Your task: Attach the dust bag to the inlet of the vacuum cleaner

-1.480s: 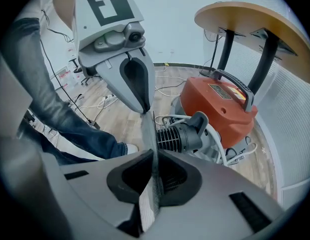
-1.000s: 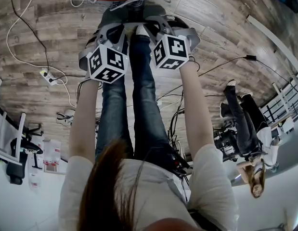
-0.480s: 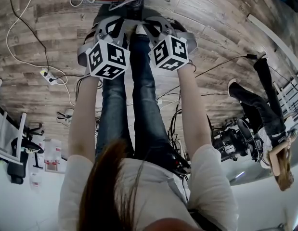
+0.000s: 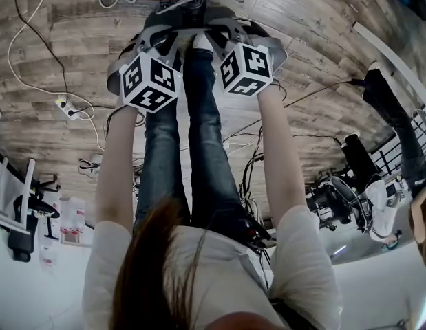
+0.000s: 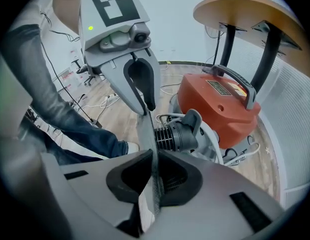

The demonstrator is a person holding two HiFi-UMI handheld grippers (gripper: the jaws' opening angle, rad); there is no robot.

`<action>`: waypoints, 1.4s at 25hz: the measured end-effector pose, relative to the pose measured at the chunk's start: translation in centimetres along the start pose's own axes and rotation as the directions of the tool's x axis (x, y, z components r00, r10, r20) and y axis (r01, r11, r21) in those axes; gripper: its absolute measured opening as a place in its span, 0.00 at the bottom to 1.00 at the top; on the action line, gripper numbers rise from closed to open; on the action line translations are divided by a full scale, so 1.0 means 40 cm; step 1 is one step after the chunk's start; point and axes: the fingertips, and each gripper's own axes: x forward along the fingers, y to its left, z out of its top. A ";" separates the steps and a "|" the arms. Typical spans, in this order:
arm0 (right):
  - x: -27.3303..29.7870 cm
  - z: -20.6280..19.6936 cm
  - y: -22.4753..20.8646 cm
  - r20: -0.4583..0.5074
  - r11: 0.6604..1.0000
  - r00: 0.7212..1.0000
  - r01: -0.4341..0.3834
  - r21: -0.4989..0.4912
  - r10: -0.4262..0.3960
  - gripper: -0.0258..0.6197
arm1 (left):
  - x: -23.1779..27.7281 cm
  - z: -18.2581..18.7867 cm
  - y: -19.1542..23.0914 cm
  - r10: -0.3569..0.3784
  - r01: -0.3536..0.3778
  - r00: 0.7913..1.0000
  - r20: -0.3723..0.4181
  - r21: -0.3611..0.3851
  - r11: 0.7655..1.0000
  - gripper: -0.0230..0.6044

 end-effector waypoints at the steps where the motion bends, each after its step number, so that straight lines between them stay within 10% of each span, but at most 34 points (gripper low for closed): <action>1: 0.001 0.000 0.000 0.001 1.000 1.000 0.003 0.002 -0.003 0.09 | 0.002 -0.001 0.001 -0.009 0.009 1.000 -0.010 0.007 1.000 0.20; 9: -0.001 -0.004 -0.001 0.017 0.998 0.999 0.042 0.054 -0.043 0.09 | 0.039 0.016 -0.017 -0.085 0.095 0.993 -0.081 0.122 0.988 0.16; 18: 0.002 0.001 -0.014 -0.018 0.996 0.999 -0.033 -0.077 0.032 0.09 | 0.041 0.013 -0.017 0.066 -0.065 0.998 -0.006 0.152 0.986 0.13; 28: -0.005 -0.017 -0.028 0.056 0.986 0.997 0.043 0.158 -0.052 0.10 | 0.048 0.057 0.020 0.091 -0.085 0.996 -0.009 0.280 0.956 0.14; 35: 0.002 -0.015 -0.042 0.034 0.999 0.999 -0.003 0.053 0.001 0.11 | 0.043 0.050 0.014 0.164 -0.166 0.986 0.028 0.180 0.970 0.14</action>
